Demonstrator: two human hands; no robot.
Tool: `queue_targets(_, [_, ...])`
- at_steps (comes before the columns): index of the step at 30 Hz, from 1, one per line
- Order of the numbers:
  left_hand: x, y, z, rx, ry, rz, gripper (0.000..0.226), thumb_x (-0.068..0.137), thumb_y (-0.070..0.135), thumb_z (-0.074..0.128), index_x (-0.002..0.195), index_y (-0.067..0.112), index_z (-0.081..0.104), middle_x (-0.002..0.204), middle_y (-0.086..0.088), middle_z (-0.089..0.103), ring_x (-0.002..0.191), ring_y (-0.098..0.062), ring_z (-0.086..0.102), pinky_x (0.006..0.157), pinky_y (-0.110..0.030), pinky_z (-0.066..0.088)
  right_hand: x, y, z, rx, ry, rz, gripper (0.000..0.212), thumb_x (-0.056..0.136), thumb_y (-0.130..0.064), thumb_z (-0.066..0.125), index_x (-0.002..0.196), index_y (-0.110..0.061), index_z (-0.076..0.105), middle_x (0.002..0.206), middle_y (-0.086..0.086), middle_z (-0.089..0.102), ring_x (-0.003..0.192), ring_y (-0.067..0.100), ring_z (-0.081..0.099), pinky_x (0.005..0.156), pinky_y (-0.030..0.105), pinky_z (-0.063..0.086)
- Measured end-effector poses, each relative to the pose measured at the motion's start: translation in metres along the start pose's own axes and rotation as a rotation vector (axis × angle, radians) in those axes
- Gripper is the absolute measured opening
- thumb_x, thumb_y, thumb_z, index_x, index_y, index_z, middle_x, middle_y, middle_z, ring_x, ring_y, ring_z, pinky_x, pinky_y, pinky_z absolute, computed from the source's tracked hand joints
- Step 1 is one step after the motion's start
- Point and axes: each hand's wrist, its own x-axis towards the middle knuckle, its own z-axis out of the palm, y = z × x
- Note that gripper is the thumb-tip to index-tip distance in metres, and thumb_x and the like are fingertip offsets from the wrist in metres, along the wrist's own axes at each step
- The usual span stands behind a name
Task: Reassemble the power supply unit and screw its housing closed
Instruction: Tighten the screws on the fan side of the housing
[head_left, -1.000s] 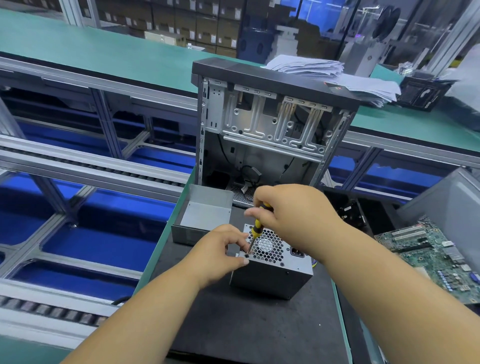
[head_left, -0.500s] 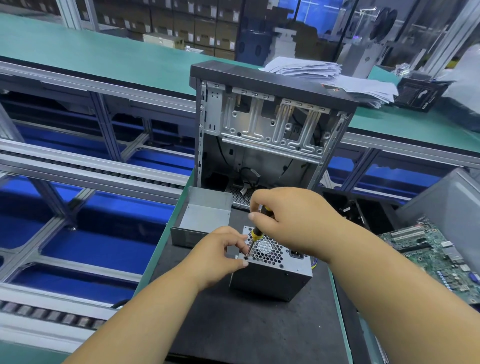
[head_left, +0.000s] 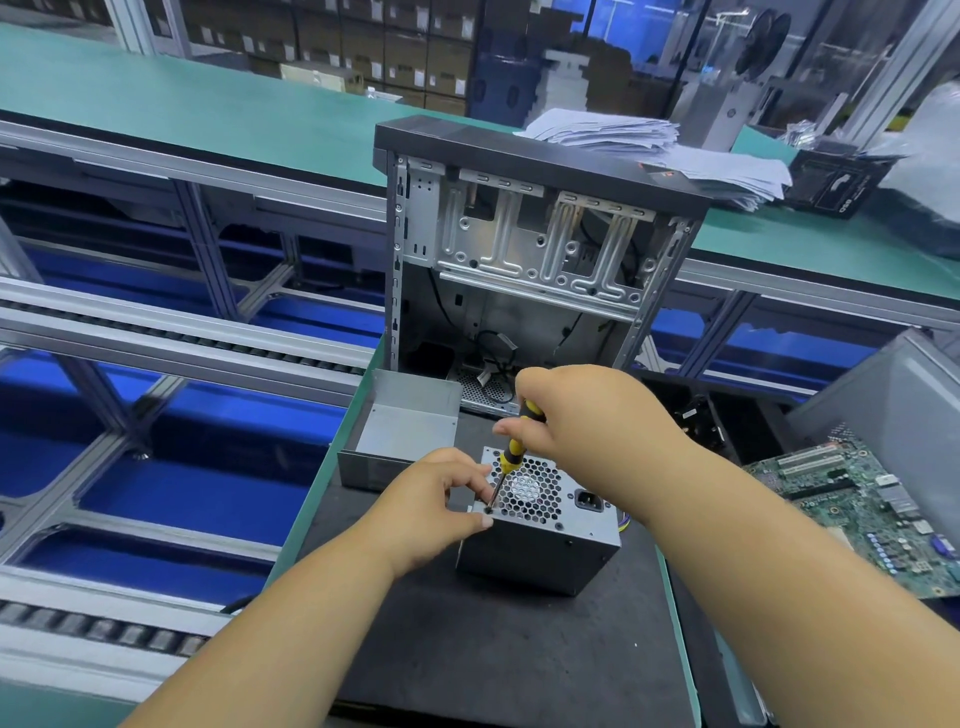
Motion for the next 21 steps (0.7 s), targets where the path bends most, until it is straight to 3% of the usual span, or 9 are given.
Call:
queue_targets(5, [-0.0006, -0.0003, 0.0007, -0.009, 0.005, 0.011, 0.019, 0.074, 0.015, 0.083, 0.080, 0.030, 0.073, 0.103, 0.027, 0.058, 0.094, 0.019, 0.054, 0.074, 0.001, 0.034, -0.0033, -0.0036, 0.0022, -0.079, 0.035, 0.023, 0.046, 0.096, -0.064, 0.033, 0.073, -0.024, 0.035, 0.065, -0.005, 0.045, 0.057, 0.017, 0.043, 0.049, 0.029, 0.028])
queue_targets(8, [-0.0009, 0.0000, 0.0006, -0.003, 0.000, 0.007, 0.020, 0.074, 0.016, 0.083, 0.080, 0.032, 0.073, 0.103, 0.030, 0.056, 0.088, 0.020, 0.053, 0.073, 0.000, 0.035, -0.0056, -0.0034, 0.0001, 0.183, 0.005, -0.029, 0.021, 0.097, -0.046, 0.043, 0.093, -0.026, 0.047, 0.085, -0.009, 0.052, 0.075, 0.017, 0.052, 0.059, 0.033, 0.037])
queue_targets(10, [-0.0006, 0.0006, 0.0003, 0.002, 0.001, -0.004, 0.020, 0.073, 0.018, 0.083, 0.081, 0.034, 0.073, 0.104, 0.032, 0.056, 0.092, 0.018, 0.054, 0.075, -0.004, 0.036, -0.0050, -0.0029, -0.0019, 0.229, -0.017, -0.067, 0.010, 0.097, -0.036, 0.051, 0.098, -0.026, 0.050, 0.088, -0.011, 0.052, 0.080, 0.017, 0.052, 0.065, 0.034, 0.040])
queue_targets(12, [-0.0002, 0.0006, 0.0002, 0.008, 0.001, -0.009, 0.020, 0.073, 0.019, 0.084, 0.081, 0.035, 0.073, 0.104, 0.033, 0.056, 0.097, 0.017, 0.054, 0.077, -0.009, 0.035, -0.0044, -0.0034, -0.0012, 0.209, -0.005, -0.072, 0.014, 0.097, -0.036, 0.052, 0.097, -0.022, 0.052, 0.087, -0.009, 0.055, 0.081, 0.018, 0.054, 0.069, 0.036, 0.045])
queue_targets(21, [-0.0015, 0.0054, -0.0013, 0.021, -0.019, -0.017, 0.017, 0.074, 0.018, 0.083, 0.081, 0.031, 0.074, 0.102, 0.033, 0.056, 0.085, 0.019, 0.052, 0.073, -0.008, 0.035, -0.0024, -0.0008, 0.0025, 0.231, 0.022, -0.070, 0.021, 0.096, -0.040, 0.055, 0.094, -0.020, 0.054, 0.083, -0.004, 0.059, 0.080, 0.018, 0.055, 0.068, 0.034, 0.047])
